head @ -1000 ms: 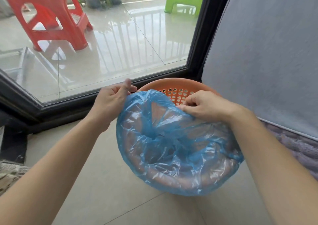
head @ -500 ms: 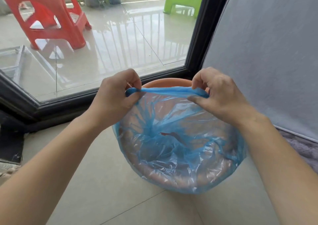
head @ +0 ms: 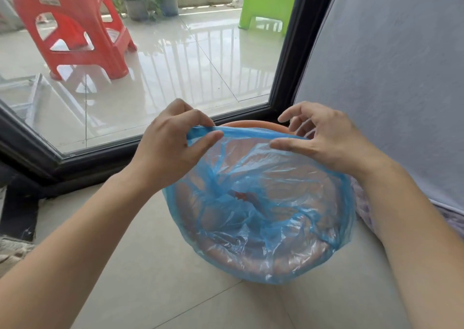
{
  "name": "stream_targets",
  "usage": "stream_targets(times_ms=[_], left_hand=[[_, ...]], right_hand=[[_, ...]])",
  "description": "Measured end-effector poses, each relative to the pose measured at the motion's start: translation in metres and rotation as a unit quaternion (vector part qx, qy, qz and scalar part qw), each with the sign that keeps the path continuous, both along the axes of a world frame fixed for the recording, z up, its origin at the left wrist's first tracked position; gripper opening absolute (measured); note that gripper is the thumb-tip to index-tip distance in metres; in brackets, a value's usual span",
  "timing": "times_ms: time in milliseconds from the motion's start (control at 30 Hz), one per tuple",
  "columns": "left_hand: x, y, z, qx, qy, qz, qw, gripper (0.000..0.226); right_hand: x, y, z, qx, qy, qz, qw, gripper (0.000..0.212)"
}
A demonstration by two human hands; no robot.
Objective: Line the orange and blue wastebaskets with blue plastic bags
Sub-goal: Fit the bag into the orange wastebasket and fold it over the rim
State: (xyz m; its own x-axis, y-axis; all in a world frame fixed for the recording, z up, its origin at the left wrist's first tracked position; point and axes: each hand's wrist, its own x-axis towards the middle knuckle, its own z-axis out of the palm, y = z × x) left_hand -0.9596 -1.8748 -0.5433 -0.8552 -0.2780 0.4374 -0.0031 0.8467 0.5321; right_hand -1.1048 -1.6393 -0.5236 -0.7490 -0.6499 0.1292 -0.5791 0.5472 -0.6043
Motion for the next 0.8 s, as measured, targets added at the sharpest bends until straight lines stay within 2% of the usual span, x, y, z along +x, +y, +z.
stream_targets(times_ms=[67, 167, 300, 400, 500, 533, 667, 800], left_hand=[[-0.002, -0.002, 0.001, 0.018, 0.015, -0.01, 1.0, 0.018], [-0.005, -0.001, 0.001, 0.032, 0.022, -0.014, 0.999, 0.016], [-0.007, 0.004, -0.001, 0.062, 0.037, 0.003, 0.997, 0.017], [-0.009, 0.005, 0.0, 0.095, 0.041, 0.018, 0.994, 0.016], [-0.011, 0.004, 0.002, 0.102, 0.029, 0.014, 0.994, 0.021], [-0.011, 0.004, 0.003, 0.105, 0.016, 0.014, 0.994, 0.024], [-0.016, -0.006, 0.0, 0.125, -0.097, 0.026, 0.987, 0.031], [-0.025, -0.018, -0.011, 0.18, -0.162, 0.018, 0.97, 0.021]], right_hand=[[-0.001, 0.0, 0.0, -0.034, -0.026, 0.011, 0.999, 0.023], [0.002, -0.005, -0.003, -0.09, -0.066, -0.002, 0.994, 0.037], [0.001, -0.005, -0.007, -0.061, 0.015, -0.088, 0.994, 0.048], [0.002, -0.003, -0.004, -0.075, 0.037, -0.03, 0.996, 0.049], [0.0, -0.007, -0.006, -0.037, 0.077, 0.009, 0.996, 0.023], [-0.002, -0.008, -0.007, -0.039, 0.079, 0.005, 0.996, 0.017], [-0.013, -0.01, -0.011, -0.023, 0.067, -0.028, 0.997, 0.022], [-0.03, -0.016, -0.015, 0.023, -0.008, -0.024, 0.999, 0.016]])
